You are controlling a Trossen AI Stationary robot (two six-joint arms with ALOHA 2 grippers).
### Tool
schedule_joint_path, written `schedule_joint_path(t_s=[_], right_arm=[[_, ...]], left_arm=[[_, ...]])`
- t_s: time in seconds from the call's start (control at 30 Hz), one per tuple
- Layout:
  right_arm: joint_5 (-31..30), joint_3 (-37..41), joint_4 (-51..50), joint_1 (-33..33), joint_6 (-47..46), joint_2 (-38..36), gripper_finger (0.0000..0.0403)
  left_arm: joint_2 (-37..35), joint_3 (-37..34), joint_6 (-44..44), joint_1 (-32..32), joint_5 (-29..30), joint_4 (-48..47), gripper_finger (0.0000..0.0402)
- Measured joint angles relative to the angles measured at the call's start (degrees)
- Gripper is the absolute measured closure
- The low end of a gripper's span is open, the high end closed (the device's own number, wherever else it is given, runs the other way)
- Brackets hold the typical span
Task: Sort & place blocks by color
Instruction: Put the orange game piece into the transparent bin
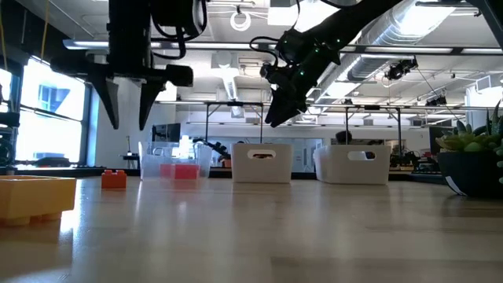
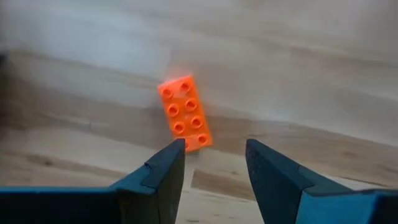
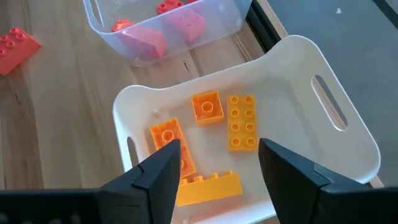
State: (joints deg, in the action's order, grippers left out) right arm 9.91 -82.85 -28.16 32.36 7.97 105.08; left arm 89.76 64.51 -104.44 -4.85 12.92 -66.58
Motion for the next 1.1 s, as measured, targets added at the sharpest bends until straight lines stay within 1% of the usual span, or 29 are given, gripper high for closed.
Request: schedule_joint_path(t_s=[0.3, 0.4, 0.57, 0.77, 1.1], right_arm=[[0.0, 0.0, 0.0, 0.0, 1.3, 0.0, 0.0201], [0.2, 0.0, -0.1, 0.0, 1.3, 0.0, 0.0201], [0.2, 0.0, -0.4, 0.0, 1.3, 0.0, 0.0201], [0.4, 0.0, -0.8, 0.0, 1.3, 0.0, 0.0201], [0.4, 0.0, -0.8, 0.0, 1.1, 0.0, 0.0201]], left_arm=[[0.0, -7.2, -5.1, 0.1, -3.3, 8.1, 0.0245], [0.0, -9.5, -7.4, 0.1, -3.4, 10.7, 0.0245], [0.0, -12.7, -7.9, 0.0, -3.6, 15.5, 0.0245], [0.0, -14.9, -9.9, 0.1, -4.1, 16.3, 0.0245], [0.0, -15.1, -9.8, 0.0, -2.8, 16.3, 0.0245]])
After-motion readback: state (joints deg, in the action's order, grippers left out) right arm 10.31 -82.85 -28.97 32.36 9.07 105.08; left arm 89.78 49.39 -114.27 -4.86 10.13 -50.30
